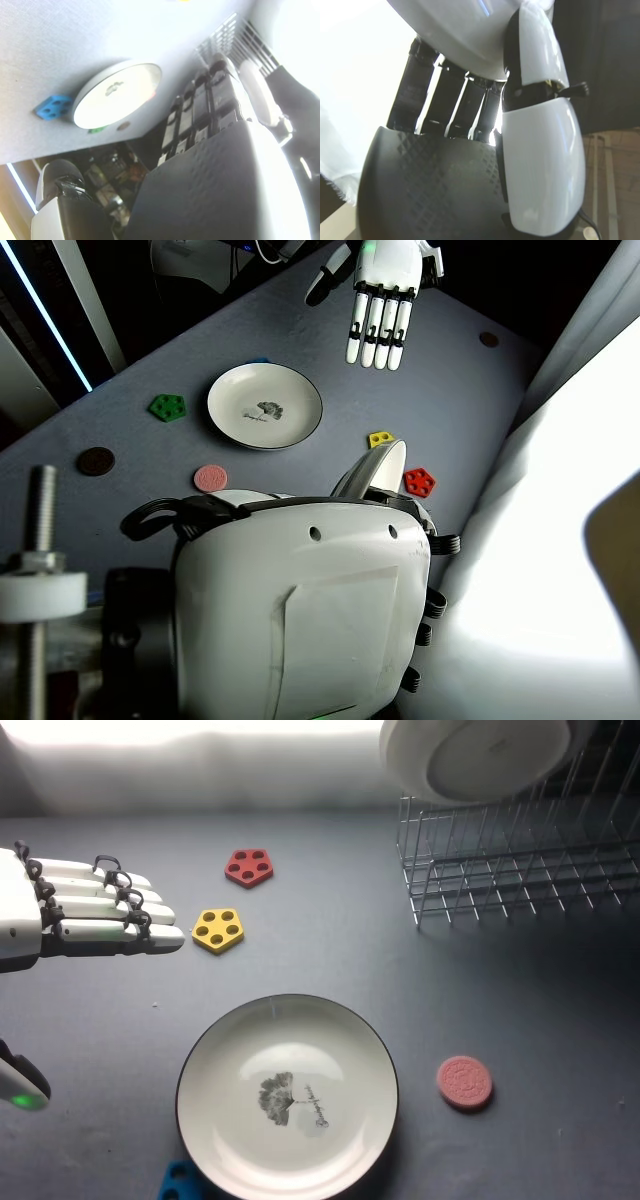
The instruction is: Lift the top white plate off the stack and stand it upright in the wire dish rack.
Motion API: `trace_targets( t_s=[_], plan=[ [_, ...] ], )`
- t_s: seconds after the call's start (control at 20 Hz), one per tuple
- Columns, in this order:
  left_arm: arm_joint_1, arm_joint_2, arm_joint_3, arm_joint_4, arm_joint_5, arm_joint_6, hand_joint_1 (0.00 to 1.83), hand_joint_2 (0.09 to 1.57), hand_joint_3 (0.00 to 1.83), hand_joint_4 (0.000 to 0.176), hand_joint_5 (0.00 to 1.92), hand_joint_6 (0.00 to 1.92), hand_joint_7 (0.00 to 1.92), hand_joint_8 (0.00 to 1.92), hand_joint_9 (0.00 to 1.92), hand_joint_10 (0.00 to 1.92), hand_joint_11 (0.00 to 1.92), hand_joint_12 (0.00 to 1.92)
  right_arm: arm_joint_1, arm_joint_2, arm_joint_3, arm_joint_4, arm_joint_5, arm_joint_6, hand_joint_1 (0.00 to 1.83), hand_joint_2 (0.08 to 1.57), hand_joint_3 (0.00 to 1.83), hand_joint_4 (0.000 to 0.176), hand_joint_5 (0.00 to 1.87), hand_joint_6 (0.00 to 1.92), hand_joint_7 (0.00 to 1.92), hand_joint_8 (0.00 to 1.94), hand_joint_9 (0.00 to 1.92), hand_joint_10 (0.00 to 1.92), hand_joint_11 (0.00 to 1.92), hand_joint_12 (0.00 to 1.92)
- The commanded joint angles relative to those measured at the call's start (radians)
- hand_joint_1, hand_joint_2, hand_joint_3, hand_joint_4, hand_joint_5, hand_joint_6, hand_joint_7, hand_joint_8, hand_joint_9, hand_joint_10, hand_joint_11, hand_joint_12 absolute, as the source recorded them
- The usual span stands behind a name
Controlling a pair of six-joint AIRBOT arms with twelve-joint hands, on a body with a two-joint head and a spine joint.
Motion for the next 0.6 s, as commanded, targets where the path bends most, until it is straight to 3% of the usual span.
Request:
trace_targets(
  t_s=[0.0,0.55],
  plan=[
    [-0.021,0.003,-0.005,-0.064,-0.060,-0.001,0.36,0.83,0.00,0.000,0.01,0.00,0.04,0.00,0.05,0.00,0.09,0.02,0.013,0.011,0.017,0.087,-0.001,0.020,1.50,1.03,0.00,0.000,1.00,0.88,1.22,0.30,1.24,0.53,1.01,1.31],
    [-0.023,0.002,-0.006,-0.063,-0.060,-0.001,0.35,0.83,0.00,0.000,0.03,0.00,0.07,0.01,0.08,0.00,0.10,0.02,-0.005,-0.051,0.137,0.093,0.000,0.044,1.50,1.03,0.00,0.000,1.00,0.90,1.19,0.37,1.24,0.51,1.02,1.29]
  ],
)
